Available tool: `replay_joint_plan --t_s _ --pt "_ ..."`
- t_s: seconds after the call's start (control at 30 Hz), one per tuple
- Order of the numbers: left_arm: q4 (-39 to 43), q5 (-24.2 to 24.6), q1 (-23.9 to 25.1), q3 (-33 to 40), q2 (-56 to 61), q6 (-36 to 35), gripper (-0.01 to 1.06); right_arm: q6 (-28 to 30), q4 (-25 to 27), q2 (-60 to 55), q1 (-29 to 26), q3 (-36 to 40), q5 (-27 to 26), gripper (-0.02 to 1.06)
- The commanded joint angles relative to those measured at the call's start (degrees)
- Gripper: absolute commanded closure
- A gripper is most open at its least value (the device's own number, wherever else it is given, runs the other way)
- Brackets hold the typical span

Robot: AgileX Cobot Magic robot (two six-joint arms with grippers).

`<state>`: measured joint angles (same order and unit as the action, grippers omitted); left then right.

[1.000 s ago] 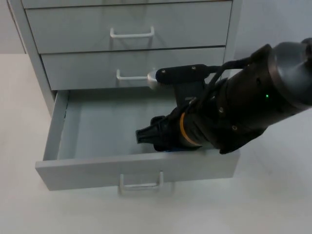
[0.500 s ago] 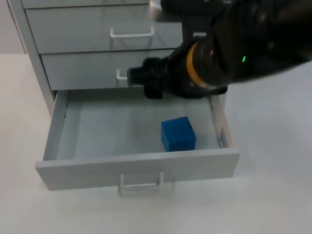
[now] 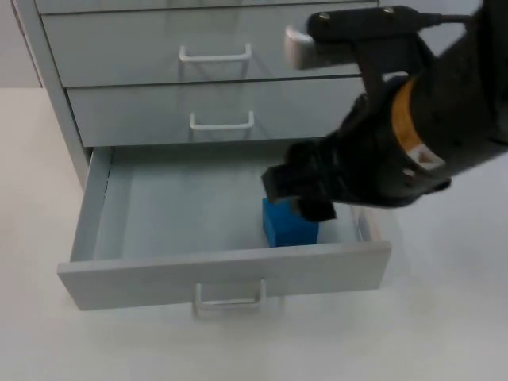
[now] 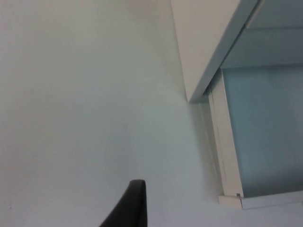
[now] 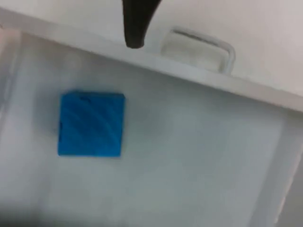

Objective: Open the drawer with the left hand, place the block into the drawer with the right hand, then close the drawer with the left hand.

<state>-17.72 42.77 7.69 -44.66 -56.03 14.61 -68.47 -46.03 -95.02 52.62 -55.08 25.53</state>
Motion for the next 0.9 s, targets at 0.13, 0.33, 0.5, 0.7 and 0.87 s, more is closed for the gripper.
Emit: replay_joint_plan --t_s 0.13,0.33,0.5,0.7,0.87 --pt "-0.8 0.0 0.2 0.3 0.4 0.2 0.00 2.1 0.2 7.4 0.0 4.4 0.2 0.34" --pt "-0.8 1.1 0.2 0.3 0.4 0.2 0.00 8.6 4.1 11.6 -1.0 5.0 1.6 0.34" --pt "-0.7 1.1 0.2 0.3 0.4 0.2 0.00 22.1 16.7 14.6 -7.1 6.0 2.7 0.34" --pt "-0.7 1.1 0.2 0.3 0.4 0.4 0.00 35.4 26.4 18.7 -16.1 7.7 5.4 0.34" --pt "-0.7 1.3 0.2 0.3 0.4 0.6 0.00 44.2 31.5 23.0 -23.8 7.7 8.4 0.34"
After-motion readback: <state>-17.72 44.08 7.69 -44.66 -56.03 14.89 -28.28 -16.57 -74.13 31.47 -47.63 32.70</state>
